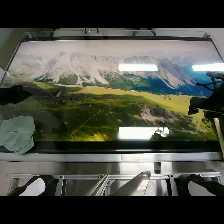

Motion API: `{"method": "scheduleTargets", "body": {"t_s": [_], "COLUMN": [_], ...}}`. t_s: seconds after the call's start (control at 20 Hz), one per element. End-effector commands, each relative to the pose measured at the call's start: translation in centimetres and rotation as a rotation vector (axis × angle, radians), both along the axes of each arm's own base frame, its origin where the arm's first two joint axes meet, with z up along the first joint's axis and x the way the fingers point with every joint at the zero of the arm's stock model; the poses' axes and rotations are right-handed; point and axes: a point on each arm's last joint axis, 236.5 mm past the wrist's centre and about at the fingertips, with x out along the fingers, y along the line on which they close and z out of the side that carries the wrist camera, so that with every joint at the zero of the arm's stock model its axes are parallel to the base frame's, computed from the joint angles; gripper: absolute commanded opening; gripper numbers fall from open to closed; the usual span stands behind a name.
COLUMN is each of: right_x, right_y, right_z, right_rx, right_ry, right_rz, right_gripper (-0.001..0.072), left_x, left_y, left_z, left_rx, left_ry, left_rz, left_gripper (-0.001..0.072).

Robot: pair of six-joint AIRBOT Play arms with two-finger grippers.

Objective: Fold the shirts.

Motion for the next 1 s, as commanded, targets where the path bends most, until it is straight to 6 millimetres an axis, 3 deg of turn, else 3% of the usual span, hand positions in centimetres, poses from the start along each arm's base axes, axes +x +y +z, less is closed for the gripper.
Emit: {"method": "scheduleTargets", "body": {"t_s": [0.0, 0.25, 0.45, 0.5, 0.55, 0.65, 0.7, 0.8, 0.95], "right_x": [2.3, 3.1, 3.3, 3.3, 3.4, 3.5, 3.4, 3.5, 3.9], "right_y": [-0.1, 3.4, 4.2, 4.2, 4.2, 4.7, 4.8, 5.2, 7.4], "right_z": [-1.0, -4.3, -6.0, -6.2, -6.4, -6.5, -6.5, -6.4, -5.9], "right_rx": [0.000, 0.153, 0.171, 0.171, 0.174, 0.195, 0.197, 0.214, 0.308], "right_ry": [-0.064, 0.016, 0.055, 0.060, 0.061, 0.064, 0.064, 0.063, 0.051], "right_rz": [-0.027, -0.061, -0.057, -0.057, -0.059, -0.063, -0.062, -0.066, -0.071], "right_gripper": [0.0705, 0.0704, 0.0704, 0.0705, 0.0704, 0.0705, 0.0704, 0.0705, 0.0705], "left_x": [-0.9, -1.2, -1.3, -1.6, -2.2, -3.5, -4.0, -4.9, -7.2], "left_y": [-0.3, -0.7, -0.5, 0.3, 1.2, 4.8, 6.9, 10.9, 14.3], "left_z": [-1.3, -1.3, -1.4, -1.6, -1.7, -1.4, -0.8, 0.2, -0.5], "left_rx": [-0.004, -0.019, -0.013, 0.037, 0.104, 0.280, 0.351, 0.441, 0.474], "left_ry": [0.018, 0.029, 0.036, 0.052, 0.081, 0.156, 0.186, 0.222, 0.299], "left_rz": [0.004, -0.005, -0.003, -0.016, -0.039, -0.036, 0.006, 0.125, 0.192], "left_gripper": [0.0003, 0.0004, 0.0007, 0.0176, 0.0296, 0.0297, 0.0346, 0.0720, 0.0720]}}
